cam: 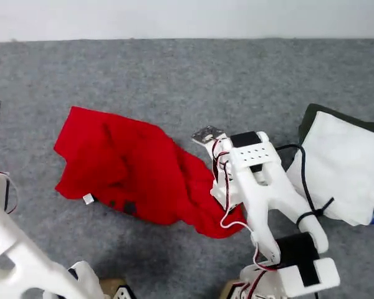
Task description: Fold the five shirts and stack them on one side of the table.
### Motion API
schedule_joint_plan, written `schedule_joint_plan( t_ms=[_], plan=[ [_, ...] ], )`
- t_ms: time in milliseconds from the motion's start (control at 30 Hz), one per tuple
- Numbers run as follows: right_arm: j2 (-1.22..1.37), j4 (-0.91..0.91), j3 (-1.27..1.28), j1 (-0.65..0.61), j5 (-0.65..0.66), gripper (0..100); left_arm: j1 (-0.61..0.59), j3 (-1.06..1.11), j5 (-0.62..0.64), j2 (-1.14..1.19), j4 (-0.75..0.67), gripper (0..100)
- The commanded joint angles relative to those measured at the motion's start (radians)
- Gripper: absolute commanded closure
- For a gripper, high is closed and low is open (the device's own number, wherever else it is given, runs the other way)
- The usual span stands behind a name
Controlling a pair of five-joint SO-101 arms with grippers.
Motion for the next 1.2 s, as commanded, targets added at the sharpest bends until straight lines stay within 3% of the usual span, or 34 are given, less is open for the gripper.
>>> schedule_joint_plan(
  t_ms=[0, 467, 600, 833, 1167],
  plan=[
    [0.059, -0.015, -0.023, 0.019, -0.003, 77.5, 0.000, 0.010, -0.011, -0.009, 0.015, 98],
    [0.371, -0.010, -0.181, -0.047, -0.006, 89.1, 0.000, 0.038, -0.011, -0.009, -0.006, 98],
    [0.375, -0.004, -0.193, -0.041, -0.006, 98.1, 0.000, 0.039, -0.011, -0.009, -0.021, 98],
    [0.162, 0.088, -0.193, -0.008, 0.002, 98.9, 0.000, 0.036, -0.011, -0.011, -0.026, 98],
    [-0.289, 0.137, -0.184, 0.242, 0.052, 98.9, 0.032, 0.048, -0.009, -0.008, -0.046, 98]
  ],
)
